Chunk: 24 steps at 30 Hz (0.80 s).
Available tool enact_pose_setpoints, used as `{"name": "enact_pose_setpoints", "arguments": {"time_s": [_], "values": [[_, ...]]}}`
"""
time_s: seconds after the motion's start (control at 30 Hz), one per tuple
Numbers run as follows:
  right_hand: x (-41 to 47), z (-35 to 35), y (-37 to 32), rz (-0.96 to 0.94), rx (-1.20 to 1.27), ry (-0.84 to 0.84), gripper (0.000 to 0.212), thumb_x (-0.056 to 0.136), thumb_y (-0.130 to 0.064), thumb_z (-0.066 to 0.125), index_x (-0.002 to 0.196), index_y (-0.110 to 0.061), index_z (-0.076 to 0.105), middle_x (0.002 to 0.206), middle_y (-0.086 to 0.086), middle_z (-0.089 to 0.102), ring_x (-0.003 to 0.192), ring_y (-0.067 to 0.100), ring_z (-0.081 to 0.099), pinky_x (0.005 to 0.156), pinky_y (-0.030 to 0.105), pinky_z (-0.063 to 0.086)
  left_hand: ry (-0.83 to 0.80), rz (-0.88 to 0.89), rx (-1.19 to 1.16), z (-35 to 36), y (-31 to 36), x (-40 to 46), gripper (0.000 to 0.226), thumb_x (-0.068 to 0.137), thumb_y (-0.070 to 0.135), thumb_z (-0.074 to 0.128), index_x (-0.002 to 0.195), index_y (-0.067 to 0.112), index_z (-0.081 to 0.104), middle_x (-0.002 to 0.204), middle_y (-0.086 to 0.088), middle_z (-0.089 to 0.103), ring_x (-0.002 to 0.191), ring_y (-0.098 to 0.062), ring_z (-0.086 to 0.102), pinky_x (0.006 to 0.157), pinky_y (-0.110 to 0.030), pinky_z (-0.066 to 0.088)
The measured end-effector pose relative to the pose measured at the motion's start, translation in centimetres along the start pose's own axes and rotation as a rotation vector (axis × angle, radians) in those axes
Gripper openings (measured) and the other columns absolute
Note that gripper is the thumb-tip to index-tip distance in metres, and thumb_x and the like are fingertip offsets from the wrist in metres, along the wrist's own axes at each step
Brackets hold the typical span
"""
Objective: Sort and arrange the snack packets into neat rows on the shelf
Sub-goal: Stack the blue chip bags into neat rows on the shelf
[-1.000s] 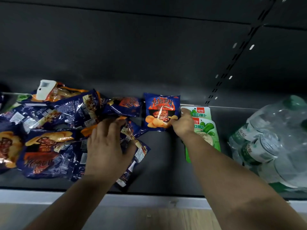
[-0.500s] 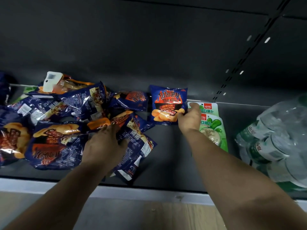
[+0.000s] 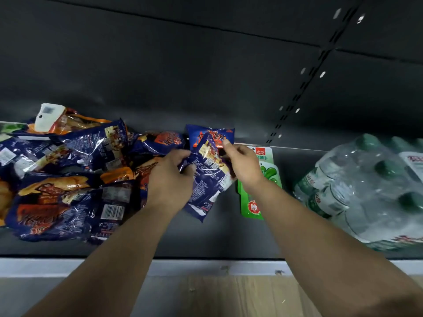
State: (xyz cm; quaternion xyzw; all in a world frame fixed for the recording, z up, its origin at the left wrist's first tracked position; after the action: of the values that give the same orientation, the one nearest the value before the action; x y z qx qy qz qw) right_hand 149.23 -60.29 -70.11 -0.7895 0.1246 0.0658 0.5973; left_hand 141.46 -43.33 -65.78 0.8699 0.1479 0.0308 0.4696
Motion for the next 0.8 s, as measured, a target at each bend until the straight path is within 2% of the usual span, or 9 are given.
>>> {"name": "enact_pose_setpoints", "arguments": {"time_s": [0.1, 0.27, 0.33, 0.43, 0.47, 0.53, 0.67, 0.73, 0.8], "values": [[-0.7, -0.7, 0.1, 0.055, -0.04, -0.149, 0.043, 0.091, -0.053, 0.051, 0.093, -0.014, 0.068, 0.073, -0.005, 0.07, 0.064, 0.007, 0.066, 0.064, 0.023, 0.047, 0.022, 0.033, -0.033, 0.4, 0.2, -0.1, 0.033, 0.094, 0.016, 0.056, 0.126, 0.019, 0.057, 0.127, 0.0, 0.058, 0.117, -0.013, 0.051, 0.089, -0.013, 0.03], [-1.3, -1.5, 1.4, 0.073, -0.123, -0.351, 0.067, 0.066, -0.079, 0.056, 0.096, -0.021, 0.071, 0.094, -0.003, 0.075, 0.095, 0.018, 0.069, 0.1, 0.04, 0.046, 0.032, 0.059, -0.008, 1.2, 0.2, -0.3, 0.032, 0.095, 0.017, 0.055, 0.126, 0.02, 0.057, 0.125, 0.001, 0.058, 0.106, -0.006, 0.048, 0.081, -0.011, 0.03], [-1.8, -1.5, 1.9, 0.05, -0.116, -0.455, 0.057, 0.06, -0.069, 0.064, 0.093, -0.024, 0.071, 0.093, -0.005, 0.074, 0.094, 0.015, 0.069, 0.099, 0.038, 0.047, 0.028, 0.036, 0.007, 1.7, -0.2, -0.3, 0.032, 0.095, 0.018, 0.053, 0.128, 0.02, 0.056, 0.127, 0.0, 0.056, 0.109, -0.008, 0.049, 0.081, -0.014, 0.03], [-2.5, -1.4, 2.5, 0.003, -0.126, -0.56, 0.021, 0.073, -0.03, 0.076, 0.091, -0.026, 0.066, 0.091, -0.011, 0.07, 0.09, 0.007, 0.065, 0.09, 0.026, 0.048, 0.031, -0.001, 0.026, 2.5, -0.9, -0.2, 0.032, 0.094, 0.019, 0.053, 0.126, 0.022, 0.057, 0.128, 0.0, 0.058, 0.118, -0.02, 0.052, 0.099, -0.03, 0.038], [-2.6, -1.4, 2.6, -0.01, -0.132, -0.562, 0.02, 0.075, -0.021, 0.077, 0.09, -0.026, 0.065, 0.093, -0.011, 0.069, 0.091, 0.007, 0.064, 0.089, 0.023, 0.049, 0.034, -0.017, 0.024, 2.8, -1.2, -0.1, 0.032, 0.094, 0.019, 0.053, 0.125, 0.023, 0.057, 0.126, -0.001, 0.059, 0.118, -0.022, 0.053, 0.102, -0.038, 0.039], [-2.4, -1.3, 2.3, -0.054, -0.138, -0.524, 0.023, 0.073, -0.019, 0.08, 0.09, -0.025, 0.066, 0.097, -0.007, 0.07, 0.093, 0.009, 0.065, 0.092, 0.028, 0.051, 0.049, -0.046, 0.032, 3.0, -1.5, -0.1, 0.034, 0.093, 0.021, 0.053, 0.127, 0.025, 0.055, 0.128, -0.002, 0.058, 0.12, -0.025, 0.05, 0.103, -0.046, 0.038], [-2.2, -1.9, 0.4, -0.238, -0.048, -0.293, 0.021, 0.07, -0.017, 0.083, 0.08, -0.024, 0.066, 0.082, -0.003, 0.07, 0.075, 0.012, 0.064, 0.083, 0.037, 0.054, 0.215, -0.159, 0.023, 2.0, -1.1, -0.9, 0.046, 0.094, 0.03, 0.053, 0.137, 0.018, 0.043, 0.141, -0.013, 0.039, 0.131, -0.031, 0.031, 0.106, -0.041, 0.026], [-2.6, -2.7, -0.5, -0.382, -0.08, -0.103, 0.025, 0.067, -0.028, 0.084, 0.084, -0.026, 0.066, 0.083, -0.002, 0.07, 0.075, 0.015, 0.064, 0.08, 0.041, 0.055, 0.255, -0.303, -0.089, 1.7, -1.2, -1.2, 0.055, 0.094, 0.04, 0.051, 0.141, 0.018, 0.035, 0.145, -0.015, 0.03, 0.132, -0.033, 0.028, 0.104, -0.042, 0.028], [-3.5, -3.3, -1.5, -0.579, -0.252, 0.08, 0.04, 0.064, -0.042, 0.078, 0.096, -0.021, 0.067, 0.09, 0.0, 0.07, 0.082, 0.021, 0.066, 0.079, 0.041, 0.055, 0.203, -0.508, -0.395, 2.4, -1.7, -1.3, 0.06, 0.09, 0.051, 0.052, 0.139, 0.02, 0.037, 0.143, -0.013, 0.034, 0.126, -0.033, 0.039, 0.093, -0.044, 0.041]]}}
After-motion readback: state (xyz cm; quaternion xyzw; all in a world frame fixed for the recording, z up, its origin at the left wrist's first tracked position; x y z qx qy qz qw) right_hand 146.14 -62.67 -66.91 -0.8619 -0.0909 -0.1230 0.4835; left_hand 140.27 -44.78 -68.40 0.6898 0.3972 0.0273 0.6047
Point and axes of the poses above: each hand's wrist, its own x-axis towards the middle knuckle, its own z-axis out of the palm, y = z × x, the point moved 6 cm from there along x, towards the middle knuckle
